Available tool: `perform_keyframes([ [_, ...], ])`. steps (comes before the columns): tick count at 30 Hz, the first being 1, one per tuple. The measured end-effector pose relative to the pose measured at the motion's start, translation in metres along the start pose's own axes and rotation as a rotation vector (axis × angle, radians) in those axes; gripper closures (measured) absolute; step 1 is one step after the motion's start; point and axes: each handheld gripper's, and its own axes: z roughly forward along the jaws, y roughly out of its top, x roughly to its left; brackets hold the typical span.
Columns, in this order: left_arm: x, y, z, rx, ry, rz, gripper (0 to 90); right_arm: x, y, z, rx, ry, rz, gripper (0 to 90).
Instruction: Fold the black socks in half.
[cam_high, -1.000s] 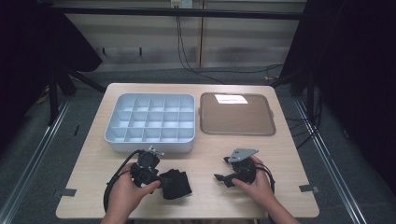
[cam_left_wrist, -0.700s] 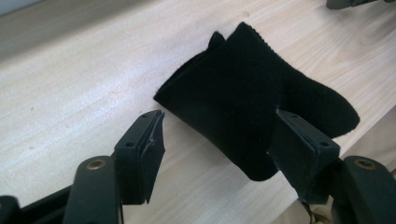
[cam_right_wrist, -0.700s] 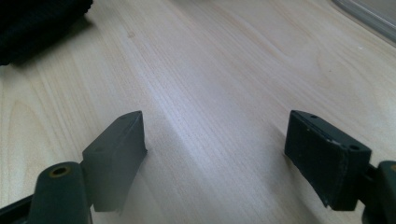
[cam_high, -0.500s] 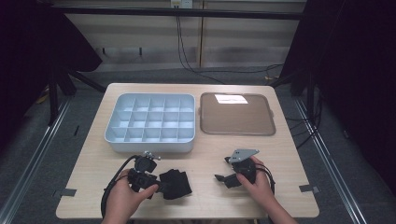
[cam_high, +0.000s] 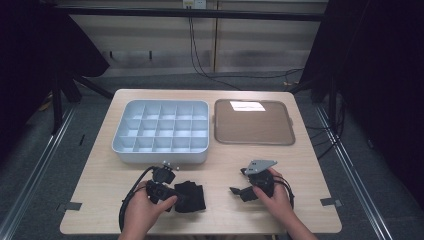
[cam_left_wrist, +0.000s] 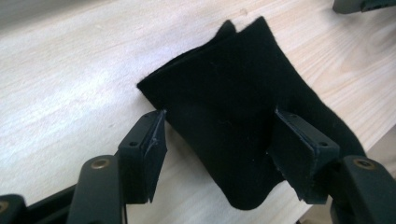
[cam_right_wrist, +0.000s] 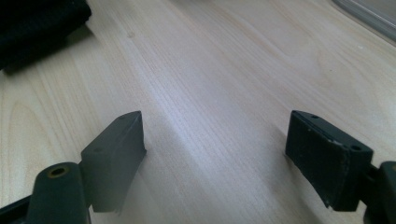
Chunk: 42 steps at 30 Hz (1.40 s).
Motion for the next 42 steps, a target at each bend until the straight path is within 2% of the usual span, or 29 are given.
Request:
perform_keyframes([
  [5, -0.001, 0.007, 0.001, -0.014, -0.001, -0.013, 36.5, 0.001, 0.000, 0.000, 0.001, -0.004, -0.004, 19.5],
  [18, -0.009, 0.017, 0.021, 0.058, 0.017, 0.004, 34.1, 0.002, 0.000, 0.000, 0.002, -0.001, 0.000, 19.5],
  [23, -0.011, 0.017, 0.026, 0.057, 0.002, -0.006, 33.3, 0.002, 0.000, 0.000, 0.002, -0.001, 0.000, 19.5],
  [25, -0.011, 0.017, 0.027, 0.055, -0.001, 0.005, 33.7, 0.002, 0.000, 0.000, 0.002, -0.001, 0.000, 19.5],
  [29, -0.014, 0.018, 0.027, 0.048, -0.020, 0.033, 42.4, 0.002, 0.000, 0.000, 0.003, -0.001, 0.000, 19.4],
  [31, -0.015, 0.019, 0.027, 0.050, -0.016, 0.043, 45.6, 0.002, 0.000, 0.000, 0.003, 0.000, 0.000, 19.3],
  [34, -0.016, 0.019, 0.028, 0.044, -0.040, 0.062, 52.4, 0.001, 0.000, 0.000, 0.002, 0.000, -0.006, 19.2],
  [36, -0.019, 0.020, 0.028, 0.040, -0.049, 0.098, 60.5, 0.001, 0.000, 0.000, 0.001, 0.000, -0.004, 19.1],
  [39, -0.020, 0.023, 0.027, 0.057, -0.052, 0.134, 67.1, 0.001, 0.001, 0.000, 0.001, 0.000, -0.005, 19.1],
  [42, -0.019, 0.025, 0.026, 0.069, -0.059, 0.131, 70.1, 0.001, 0.001, 0.000, 0.001, 0.000, -0.007, 19.1],
])
